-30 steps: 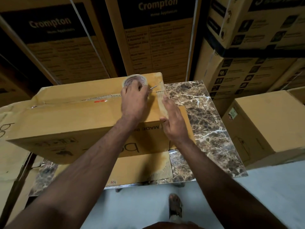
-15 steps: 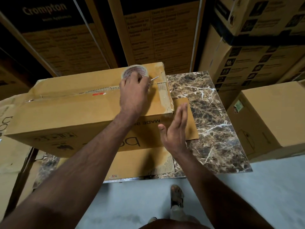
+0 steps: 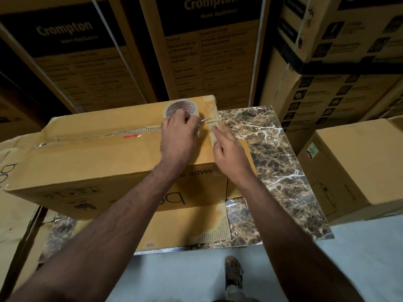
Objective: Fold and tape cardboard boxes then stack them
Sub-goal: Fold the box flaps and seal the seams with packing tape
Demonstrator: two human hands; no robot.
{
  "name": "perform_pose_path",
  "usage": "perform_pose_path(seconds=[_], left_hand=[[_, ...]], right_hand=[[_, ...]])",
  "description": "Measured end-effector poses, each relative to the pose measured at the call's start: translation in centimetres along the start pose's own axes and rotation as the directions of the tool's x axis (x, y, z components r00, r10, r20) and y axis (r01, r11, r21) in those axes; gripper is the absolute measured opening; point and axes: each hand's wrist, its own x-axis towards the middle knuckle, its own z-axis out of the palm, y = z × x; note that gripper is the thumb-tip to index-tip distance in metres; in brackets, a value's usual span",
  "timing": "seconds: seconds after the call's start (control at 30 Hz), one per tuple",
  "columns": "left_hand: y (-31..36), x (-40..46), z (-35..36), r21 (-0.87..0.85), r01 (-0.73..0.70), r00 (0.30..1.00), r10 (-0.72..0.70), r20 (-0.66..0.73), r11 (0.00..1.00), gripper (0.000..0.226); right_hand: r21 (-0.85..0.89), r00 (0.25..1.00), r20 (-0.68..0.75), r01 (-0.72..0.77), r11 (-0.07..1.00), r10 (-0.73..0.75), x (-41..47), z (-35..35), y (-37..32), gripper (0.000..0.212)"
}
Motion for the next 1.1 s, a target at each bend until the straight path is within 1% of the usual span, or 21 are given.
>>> perform_pose_path(seconds=[0.07,0.1,0.2,0.3,0.37,0.47,0.6,0.67,0.7,0.73,0.8,0.87,0.9,0.93,1.03,1.1], left_hand=[[-0.3,0.3,-0.1,-0.001,0.01,1.0,-0.01,-0.01,1.0,0.023],[-0.5,0.4,-0.1,-0.005,0.021,1.0,-0.021,-0.012,1.0,0.023],[-0.5,0.5,0.1,-0.021,0.044,0.999,-0.044,-0.016,0.999,0.024],[-0.3,0.1,0.5,-0.019,0.017,1.0,-0.017,0.005,1.0,0.023],[-0.4,0.1,0.5,-0.02,0.011,1.0,-0.011,0.009,1.0,0.022],[-0.4,0.7,0.5,-0.005,0.024,1.0,-0.024,-0.001,1.0,0.022],[-0.2,0.6,0.6,0.01,0.048,0.999,-0.049,0.022,0.999,0.028],[-0.1,0.4,0.7,0.012,0.04,0.999,-0.04,0.029,0.999,0.028],[-0.1,0.4,0.6,0.007,0.032,0.999,-0.033,0.022,0.999,0.027],[-0.1,0.6,0.5,0.001,0.028,0.999,-0.028,0.017,1.0,0.025],[-0.1,1.0,0.3,-0.004,0.023,1.0,-0.023,0.011,1.0,0.023],[-0.2,1.4,0.3,-0.006,0.041,0.999,-0.041,0.015,0.999,0.023],[-0.3,1.4,0.2,-0.003,0.05,0.998,-0.05,0.023,0.999,0.024],[-0.2,1.2,0.1,0.002,0.057,0.998,-0.057,0.029,0.998,0.025],[0.1,1.4,0.1,0.001,0.055,0.997,-0.055,0.057,0.998,0.026],[0.0,1.8,0.0,0.019,0.054,0.997,-0.055,0.062,0.998,0.027]], right_hand=[[-0.089,0.987,0.163,0.008,0.996,0.007,1.6,-1.0,-0.4,0.051],[-0.13,0.976,0.218,0.009,0.992,0.02,2.5,-1.4,-0.6,0.051],[-0.242,0.952,0.3,0.015,0.97,0.061,5.5,-2.2,-1.0,0.051],[-0.317,0.94,0.331,0.024,0.948,0.087,8.5,-2.0,-0.9,0.054],[-0.366,0.942,0.329,0.062,0.929,0.067,10.5,-1.6,-1.1,0.055],[-0.418,0.945,0.325,0.105,0.903,0.04,13.7,-1.2,-1.9,0.05],[-0.41,0.93,0.319,-0.039,0.911,0.183,16.2,-0.7,-2.7,0.052],[-0.33,0.921,0.317,-0.117,0.937,0.227,16.9,-0.5,-2.3,0.051],[-0.237,0.914,0.325,-0.173,0.956,0.245,17.0,-0.5,-1.9,0.052],[-0.107,0.903,0.342,-0.236,0.966,0.258,17.1,-0.4,-1.4,0.055],[0.142,0.891,0.36,-0.345,0.928,0.277,17.1,-0.4,-0.1,0.059],[0.289,0.876,0.374,-0.422,0.859,0.304,17.1,-0.2,0.5,0.056],[0.331,0.871,0.384,-0.44,0.834,0.307,16.7,-0.2,0.0,0.055],[0.352,0.881,0.366,-0.429,0.832,0.3,16.2,-0.3,-0.6,0.056],[0.43,0.888,0.328,-0.444,0.786,0.322,15.3,-0.5,-1.5,0.063],[0.444,0.886,0.327,-0.451,0.774,0.329,15.0,-0.2,-1.0,0.065]])
